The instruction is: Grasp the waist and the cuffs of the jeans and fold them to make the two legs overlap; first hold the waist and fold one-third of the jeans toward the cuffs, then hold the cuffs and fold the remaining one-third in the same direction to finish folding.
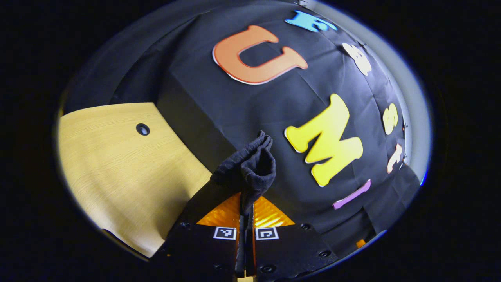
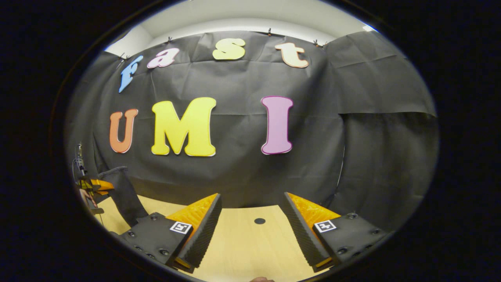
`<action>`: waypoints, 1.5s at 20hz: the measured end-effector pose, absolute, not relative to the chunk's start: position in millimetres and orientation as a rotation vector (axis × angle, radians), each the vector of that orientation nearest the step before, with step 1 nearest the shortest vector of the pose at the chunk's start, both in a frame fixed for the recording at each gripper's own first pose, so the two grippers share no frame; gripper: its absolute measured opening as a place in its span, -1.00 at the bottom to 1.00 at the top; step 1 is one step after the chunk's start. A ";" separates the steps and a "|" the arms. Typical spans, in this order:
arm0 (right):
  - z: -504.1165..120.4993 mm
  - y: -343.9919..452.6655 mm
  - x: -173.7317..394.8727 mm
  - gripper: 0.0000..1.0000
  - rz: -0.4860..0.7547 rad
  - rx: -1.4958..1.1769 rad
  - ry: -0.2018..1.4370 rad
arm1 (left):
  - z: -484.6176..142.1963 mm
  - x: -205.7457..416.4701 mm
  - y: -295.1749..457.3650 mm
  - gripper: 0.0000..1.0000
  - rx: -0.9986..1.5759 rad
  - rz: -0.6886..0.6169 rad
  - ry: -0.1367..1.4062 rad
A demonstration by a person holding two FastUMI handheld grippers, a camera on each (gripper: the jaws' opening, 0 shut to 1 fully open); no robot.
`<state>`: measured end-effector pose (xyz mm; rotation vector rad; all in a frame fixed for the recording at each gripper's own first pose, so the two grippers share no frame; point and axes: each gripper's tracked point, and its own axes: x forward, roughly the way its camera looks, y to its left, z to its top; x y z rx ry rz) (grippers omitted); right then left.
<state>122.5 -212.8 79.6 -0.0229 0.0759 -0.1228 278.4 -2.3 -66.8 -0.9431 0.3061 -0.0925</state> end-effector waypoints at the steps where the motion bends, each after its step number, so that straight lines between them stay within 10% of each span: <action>1: 79.1 -221.3 121.1 0.86 -0.131 -0.022 0.077 | -65.0 280.1 -20.3 -0.93 -0.889 -0.103 0.311; 17: 62.5 -315.0 87.9 0.86 -0.248 -0.014 0.119 | -210.4 267.0 -214.8 -0.92 -0.259 -0.088 0.538; 24: 60.5 -301.0 93.7 0.94 -0.231 -0.016 0.126 | -220.6 252.9 -225.4 -0.20 -0.133 -0.133 0.534; 27: 62.4 -289.4 96.5 0.86 -0.219 -0.014 0.124 | -218.9 237.8 -253.6 0.99 -0.205 -0.257 0.565; 30: 65.4 -275.3 96.3 0.86 -0.201 -0.017 0.117 | -190.1 232.1 -236.2 1.00 -0.206 -0.228 0.493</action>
